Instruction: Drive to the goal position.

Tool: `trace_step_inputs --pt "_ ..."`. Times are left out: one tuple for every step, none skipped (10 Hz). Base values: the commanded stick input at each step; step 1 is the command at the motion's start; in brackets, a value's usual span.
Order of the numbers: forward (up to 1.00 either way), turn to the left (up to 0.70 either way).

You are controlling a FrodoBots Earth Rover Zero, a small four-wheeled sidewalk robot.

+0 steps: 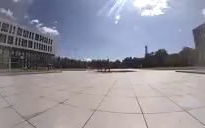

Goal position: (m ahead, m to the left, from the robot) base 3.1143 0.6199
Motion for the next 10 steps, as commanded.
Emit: trace_step_inputs --pt "0.70 0.01" --pt "0.70 0.01" --pt "0.70 0.01" --pt "0.70 0.01" --pt "0.70 0.01" --pt "0.70 0.01" --pt "0.70 0.01" --pt "0.70 0.01" --pt "0.70 0.01" --pt "0.70 0.01"
